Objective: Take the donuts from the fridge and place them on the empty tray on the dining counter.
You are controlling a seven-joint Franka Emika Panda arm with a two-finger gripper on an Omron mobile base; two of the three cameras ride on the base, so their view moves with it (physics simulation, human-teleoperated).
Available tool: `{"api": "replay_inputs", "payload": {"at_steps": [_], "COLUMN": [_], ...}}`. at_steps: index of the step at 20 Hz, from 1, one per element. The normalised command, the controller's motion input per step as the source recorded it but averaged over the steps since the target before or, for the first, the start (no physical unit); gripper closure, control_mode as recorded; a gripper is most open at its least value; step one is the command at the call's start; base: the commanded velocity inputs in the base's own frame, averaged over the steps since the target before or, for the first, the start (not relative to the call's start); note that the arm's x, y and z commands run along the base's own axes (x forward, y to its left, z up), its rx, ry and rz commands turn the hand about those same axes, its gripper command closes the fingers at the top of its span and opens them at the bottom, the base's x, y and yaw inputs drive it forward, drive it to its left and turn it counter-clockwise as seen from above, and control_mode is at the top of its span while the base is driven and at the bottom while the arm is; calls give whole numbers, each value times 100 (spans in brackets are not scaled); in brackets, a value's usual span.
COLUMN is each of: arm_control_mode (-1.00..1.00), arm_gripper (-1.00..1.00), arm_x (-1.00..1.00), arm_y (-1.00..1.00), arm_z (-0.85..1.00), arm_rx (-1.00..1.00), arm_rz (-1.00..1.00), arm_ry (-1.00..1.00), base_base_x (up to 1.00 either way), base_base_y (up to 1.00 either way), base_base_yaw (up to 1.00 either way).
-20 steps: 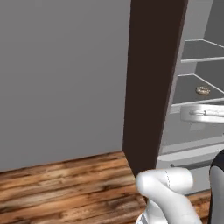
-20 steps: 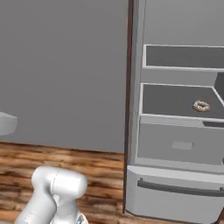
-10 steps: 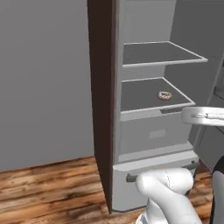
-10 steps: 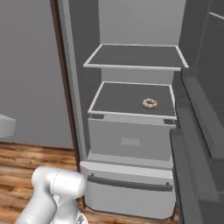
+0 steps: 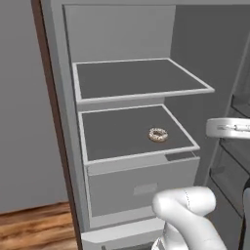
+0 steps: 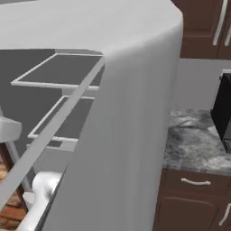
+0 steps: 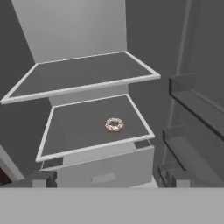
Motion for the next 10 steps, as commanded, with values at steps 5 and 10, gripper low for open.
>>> {"api": "replay_inputs", "payload": {"at_steps": [5,10], "arm_control_mode": [100,100], "arm_gripper": [-100,-100], "arm_x": [0,0], "arm_y": [0,0], "arm_z": [0,0], "arm_rx": [0,0], "arm_rz": [0,0], "arm_ry": [0,0], "base_base_x": [92,87], "base_base_y": [14,19], "base_base_yaw": [-68,-56]}}
